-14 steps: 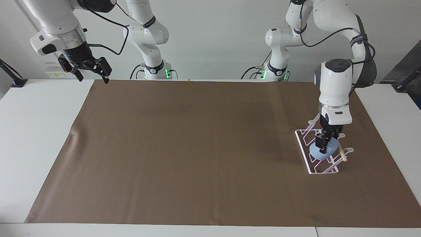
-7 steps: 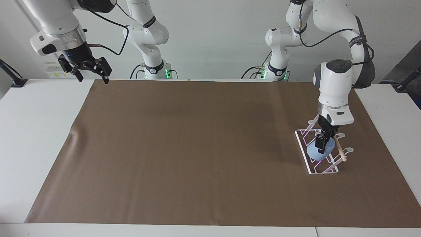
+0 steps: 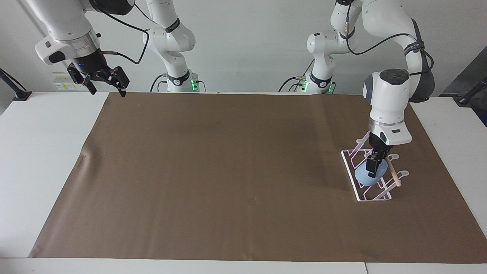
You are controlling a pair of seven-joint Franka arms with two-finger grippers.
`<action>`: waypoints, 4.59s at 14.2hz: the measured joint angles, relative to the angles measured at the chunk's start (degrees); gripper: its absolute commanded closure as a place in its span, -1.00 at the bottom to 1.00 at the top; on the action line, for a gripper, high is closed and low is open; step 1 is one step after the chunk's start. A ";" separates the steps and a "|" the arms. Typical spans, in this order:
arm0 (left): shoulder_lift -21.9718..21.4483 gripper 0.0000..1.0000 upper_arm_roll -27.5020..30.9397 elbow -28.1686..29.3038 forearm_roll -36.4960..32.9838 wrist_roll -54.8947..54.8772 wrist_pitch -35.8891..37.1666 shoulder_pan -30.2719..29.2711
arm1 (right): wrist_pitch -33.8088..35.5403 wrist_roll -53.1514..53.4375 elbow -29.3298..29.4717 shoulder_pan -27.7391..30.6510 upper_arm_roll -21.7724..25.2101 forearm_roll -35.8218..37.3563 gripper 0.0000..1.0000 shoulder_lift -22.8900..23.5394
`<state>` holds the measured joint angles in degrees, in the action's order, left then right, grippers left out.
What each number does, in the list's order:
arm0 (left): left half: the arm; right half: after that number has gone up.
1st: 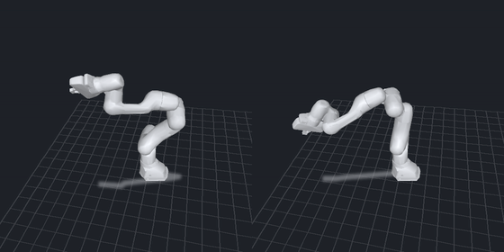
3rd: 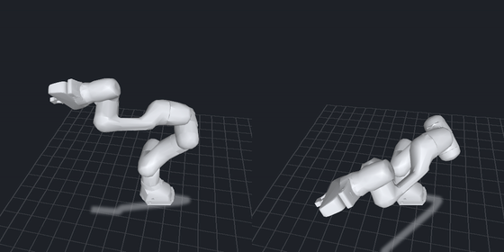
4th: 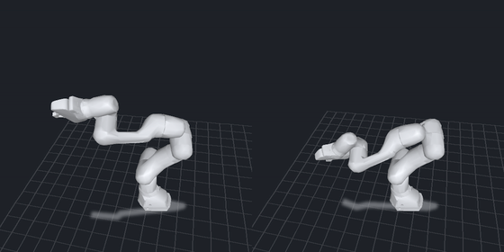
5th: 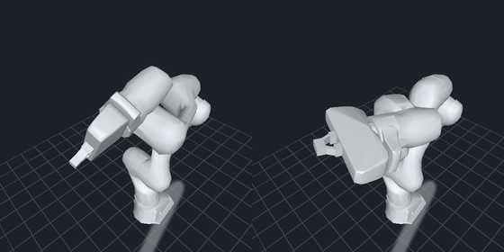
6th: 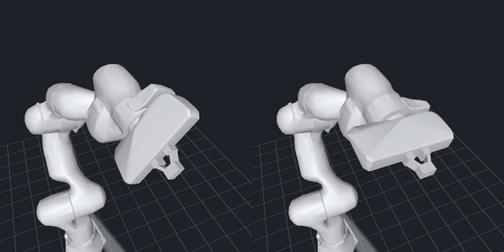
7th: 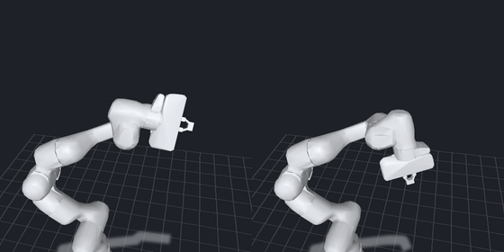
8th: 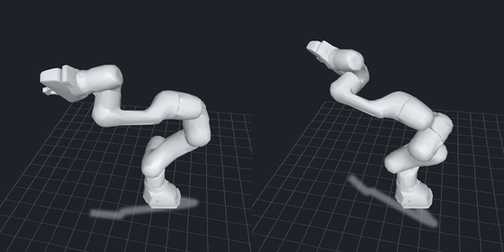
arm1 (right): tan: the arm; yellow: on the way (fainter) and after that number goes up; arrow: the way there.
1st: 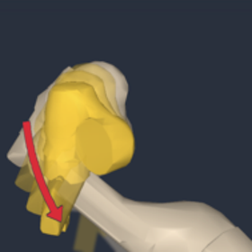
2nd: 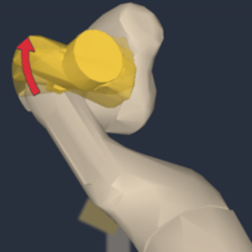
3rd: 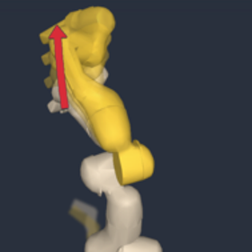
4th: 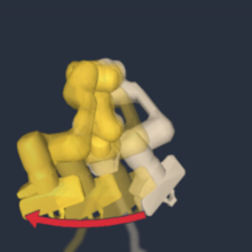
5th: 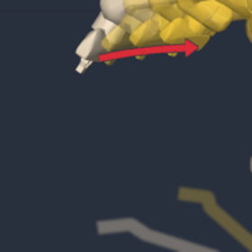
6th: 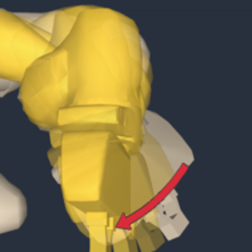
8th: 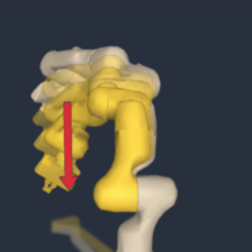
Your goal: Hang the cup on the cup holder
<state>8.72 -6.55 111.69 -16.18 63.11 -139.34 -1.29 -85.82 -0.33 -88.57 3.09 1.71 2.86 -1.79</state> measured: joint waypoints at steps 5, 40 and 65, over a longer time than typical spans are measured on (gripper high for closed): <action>-0.91 1.00 0.00 1.92 0.18 3.31 0.04 -0.01 | -0.01 0.01 -0.05 0.00 -0.01 0.00 -1.00 0.00; -9.56 -1.00 -3.16 -8.12 9.06 -22.77 31.39 1.26 | -0.36 2.89 -2.12 -0.05 -0.21 0.00 -1.00 -0.88; -10.24 -1.00 7.59 -21.56 16.95 -64.43 52.69 8.77 | -0.42 2.89 -2.54 -0.27 -0.28 0.00 -1.00 -1.17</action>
<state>-1.52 1.04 90.13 0.77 -1.32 -86.64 7.48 -86.24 2.56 -91.11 2.82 1.43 2.86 -2.97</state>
